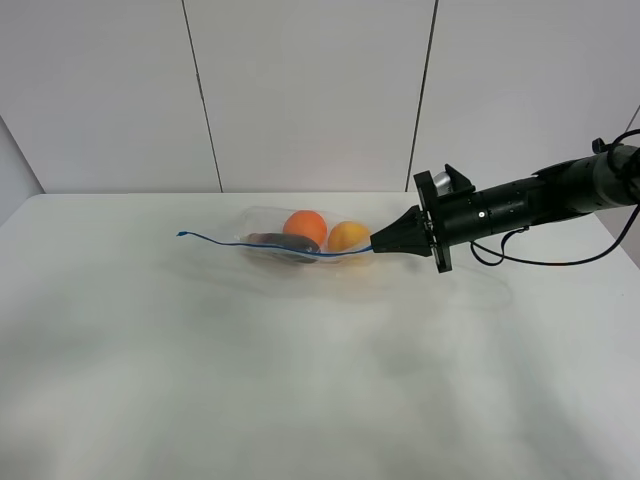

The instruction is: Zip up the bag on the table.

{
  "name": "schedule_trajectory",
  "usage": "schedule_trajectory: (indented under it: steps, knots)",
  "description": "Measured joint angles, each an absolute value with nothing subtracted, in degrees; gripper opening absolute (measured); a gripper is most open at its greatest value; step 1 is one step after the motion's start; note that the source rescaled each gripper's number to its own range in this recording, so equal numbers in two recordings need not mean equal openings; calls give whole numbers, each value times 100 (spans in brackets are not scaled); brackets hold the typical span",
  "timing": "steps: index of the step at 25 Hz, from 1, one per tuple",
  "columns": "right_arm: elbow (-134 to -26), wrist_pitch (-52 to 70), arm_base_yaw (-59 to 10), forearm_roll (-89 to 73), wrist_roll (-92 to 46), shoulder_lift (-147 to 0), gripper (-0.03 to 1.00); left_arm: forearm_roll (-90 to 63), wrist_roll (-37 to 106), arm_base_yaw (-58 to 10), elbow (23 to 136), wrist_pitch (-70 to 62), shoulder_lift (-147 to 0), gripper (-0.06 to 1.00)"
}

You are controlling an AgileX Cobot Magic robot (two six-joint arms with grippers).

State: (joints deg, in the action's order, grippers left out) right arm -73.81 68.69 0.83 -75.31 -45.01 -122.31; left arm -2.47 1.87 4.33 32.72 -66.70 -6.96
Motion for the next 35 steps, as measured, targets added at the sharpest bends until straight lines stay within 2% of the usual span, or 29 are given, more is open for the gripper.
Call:
schedule_trajectory:
  steps: [4,7,10,12,14,16,20,24,31,35]
  knots:
    - [-7381,6869,83,-7531,-4496,-12231,1,-254,187,433,3272,-6682,0,100]
    - [-7381,6869,83,-7531,-4419,-12231,7,-260,187,433,3272,-6682,14,100]
    - [-7381,6869,83,-7472,-4398,-12231,31,-260,187,433,3272,-6682,14,100]
    - [-7381,6882,83,-7414,-4387,-12231,61,-260,187,433,3272,-6675,14,100]
    - [-7381,6882,83,-7352,-4353,-12231,84,-260,187,433,3272,-6675,14,100]
    - [-7381,6886,83,-7202,-4277,-12192,94,-260,187,433,3272,-6675,14,100]
    - [-7769,6887,88,-6212,-3769,-12029,99,-260,187,433,3272,-6675,14,100]
    - [-8747,6879,53,-4535,-2642,-11968,99,-260,187,433,3272,-6675,14,100]
    - [-10262,6894,-592,-1103,-909,-11961,100,-260,187,433,3272,-6675,14,100]
    - [-10518,6907,-643,-278,-592,-11961,100,-260,187,433,3272,-6680,14,100]
